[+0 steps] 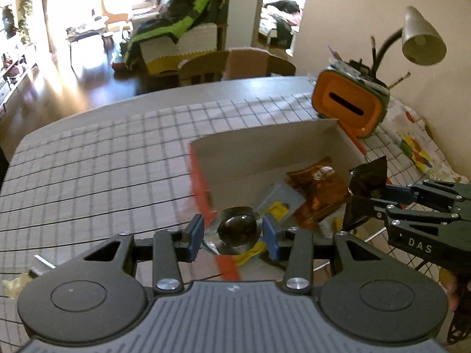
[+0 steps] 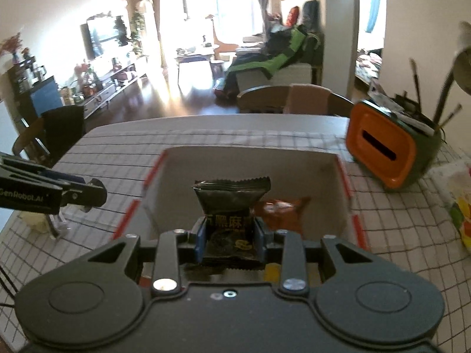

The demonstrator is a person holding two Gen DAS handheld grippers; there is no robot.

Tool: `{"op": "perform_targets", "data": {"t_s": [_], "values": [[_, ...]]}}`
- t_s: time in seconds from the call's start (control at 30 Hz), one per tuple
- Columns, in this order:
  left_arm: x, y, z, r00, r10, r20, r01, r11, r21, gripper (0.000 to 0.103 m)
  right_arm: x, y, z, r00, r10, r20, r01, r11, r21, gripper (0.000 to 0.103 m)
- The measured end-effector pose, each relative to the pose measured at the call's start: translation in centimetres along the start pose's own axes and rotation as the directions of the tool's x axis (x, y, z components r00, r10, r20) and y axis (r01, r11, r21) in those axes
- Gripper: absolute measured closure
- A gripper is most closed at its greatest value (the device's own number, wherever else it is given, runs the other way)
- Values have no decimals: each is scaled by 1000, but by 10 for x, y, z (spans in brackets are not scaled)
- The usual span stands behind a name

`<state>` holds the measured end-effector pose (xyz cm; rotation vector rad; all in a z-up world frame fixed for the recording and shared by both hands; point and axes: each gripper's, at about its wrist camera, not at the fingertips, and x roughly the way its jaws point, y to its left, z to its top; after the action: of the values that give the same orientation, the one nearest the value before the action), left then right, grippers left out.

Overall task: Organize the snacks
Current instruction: 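Carry the black packet into the orange box with the right tool, then open the right tool to release the black packet into the box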

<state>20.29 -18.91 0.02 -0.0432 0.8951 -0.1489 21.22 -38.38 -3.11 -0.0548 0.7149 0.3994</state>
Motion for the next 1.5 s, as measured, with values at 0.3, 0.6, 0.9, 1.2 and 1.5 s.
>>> {"op": "perform_targets", "data": {"t_s": [0.3, 0.6, 0.9, 1.2, 1.5], "values": [[64, -39, 14, 995, 6, -97, -1, 999, 54, 61, 22, -45, -7, 992, -21, -121, 26, 999, 45, 71], [104, -50, 16, 981, 17, -194, -7, 999, 52, 61, 38, -54, -16, 981, 4, -196, 3, 999, 39, 71], [129, -55, 15, 970, 46, -241, -33, 998, 57, 61, 58, -63, -17, 973, 20, -228, -10, 999, 44, 71], [144, -58, 13, 958, 52, -282, -35, 997, 66, 59, 64, -60, -14, 971, 22, -238, -18, 1000, 17, 70], [134, -56, 14, 964, 28, -266, -16, 999, 48, 48, 62, -58, -12, 971, 11, -239, -12, 1000, -1, 69]]}}
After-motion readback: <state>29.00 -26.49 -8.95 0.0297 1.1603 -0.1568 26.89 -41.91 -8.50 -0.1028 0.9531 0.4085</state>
